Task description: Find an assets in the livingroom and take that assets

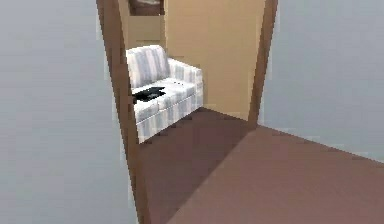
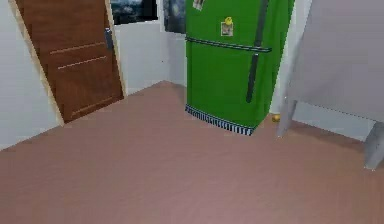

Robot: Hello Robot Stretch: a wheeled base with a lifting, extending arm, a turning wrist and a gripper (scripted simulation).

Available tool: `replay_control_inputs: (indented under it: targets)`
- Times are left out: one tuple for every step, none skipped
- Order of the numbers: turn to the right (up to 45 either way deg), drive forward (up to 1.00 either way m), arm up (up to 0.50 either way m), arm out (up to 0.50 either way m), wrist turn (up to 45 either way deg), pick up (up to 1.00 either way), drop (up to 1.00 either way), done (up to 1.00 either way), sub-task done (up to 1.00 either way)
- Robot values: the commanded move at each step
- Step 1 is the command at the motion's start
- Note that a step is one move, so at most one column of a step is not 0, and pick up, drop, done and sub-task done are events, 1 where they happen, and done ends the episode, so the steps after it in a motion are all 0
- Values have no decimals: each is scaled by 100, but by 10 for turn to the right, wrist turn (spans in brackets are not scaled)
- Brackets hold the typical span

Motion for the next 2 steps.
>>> replay_control_inputs:
  targets:
    - [210,0,0,0,0,0,0,0,0]
    - [0,85,0,0,0,0,0,0,0]
